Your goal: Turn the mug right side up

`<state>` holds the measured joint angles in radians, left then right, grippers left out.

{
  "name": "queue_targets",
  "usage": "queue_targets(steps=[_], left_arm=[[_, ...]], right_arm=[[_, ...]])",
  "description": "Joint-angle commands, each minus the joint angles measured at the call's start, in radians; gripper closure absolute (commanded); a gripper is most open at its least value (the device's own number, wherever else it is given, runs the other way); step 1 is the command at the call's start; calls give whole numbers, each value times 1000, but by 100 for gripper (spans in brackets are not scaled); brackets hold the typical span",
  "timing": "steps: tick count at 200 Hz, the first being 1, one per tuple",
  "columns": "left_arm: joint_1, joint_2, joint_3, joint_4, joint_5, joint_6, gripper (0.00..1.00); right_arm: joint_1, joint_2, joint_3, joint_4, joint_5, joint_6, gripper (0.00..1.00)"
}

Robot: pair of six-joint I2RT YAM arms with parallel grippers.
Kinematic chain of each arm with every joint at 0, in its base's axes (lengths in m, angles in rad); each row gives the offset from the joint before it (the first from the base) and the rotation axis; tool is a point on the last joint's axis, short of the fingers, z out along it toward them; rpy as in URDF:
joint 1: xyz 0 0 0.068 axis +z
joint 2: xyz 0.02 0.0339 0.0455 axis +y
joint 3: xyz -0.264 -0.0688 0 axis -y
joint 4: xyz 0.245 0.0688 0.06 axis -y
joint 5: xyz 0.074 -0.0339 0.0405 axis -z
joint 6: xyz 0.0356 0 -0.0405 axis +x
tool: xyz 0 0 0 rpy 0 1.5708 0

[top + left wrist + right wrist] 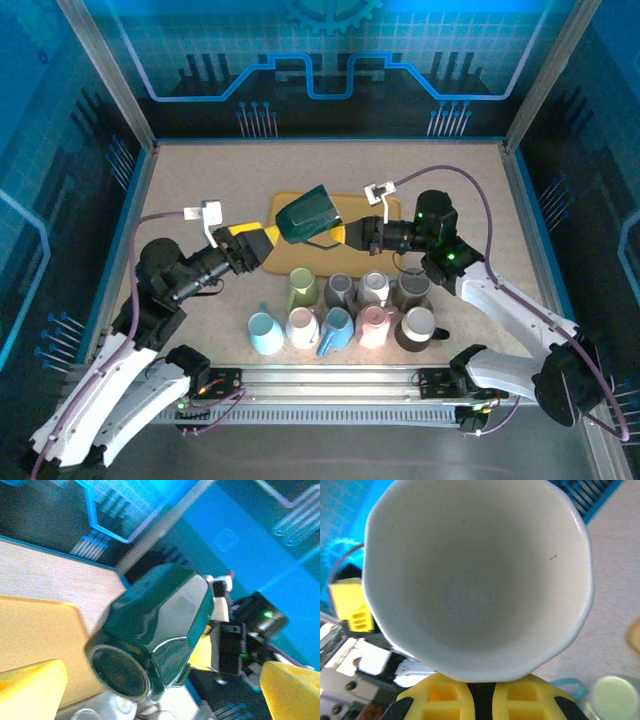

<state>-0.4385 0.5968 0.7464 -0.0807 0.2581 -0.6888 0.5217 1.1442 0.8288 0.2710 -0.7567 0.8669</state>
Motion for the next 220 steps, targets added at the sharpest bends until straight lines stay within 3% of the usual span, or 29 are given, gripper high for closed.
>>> queue_targets(steps=[1, 47, 79, 143, 184, 220], left_arm=[[-1, -34, 85, -278, -233, 134, 1], [-2, -55, 152, -421, -418, 199, 1], [-1, -45, 191, -517, -513, 251, 1], [-4, -50, 128, -534, -509, 321, 1], [-35, -60, 103, -554, -615, 318, 1], [-63, -59, 87, -538, -640, 336, 1]], right_arm=[[-9, -53, 106, -216, 124, -202, 100], [1, -19, 259, -536, 322, -470, 100], [46, 84, 365, -657, 492, -623, 100], [172, 438, 621, -744, 765, -876, 100], [182, 676, 821, -843, 860, -918, 100], [182, 825, 945, -871, 918, -900, 100]])
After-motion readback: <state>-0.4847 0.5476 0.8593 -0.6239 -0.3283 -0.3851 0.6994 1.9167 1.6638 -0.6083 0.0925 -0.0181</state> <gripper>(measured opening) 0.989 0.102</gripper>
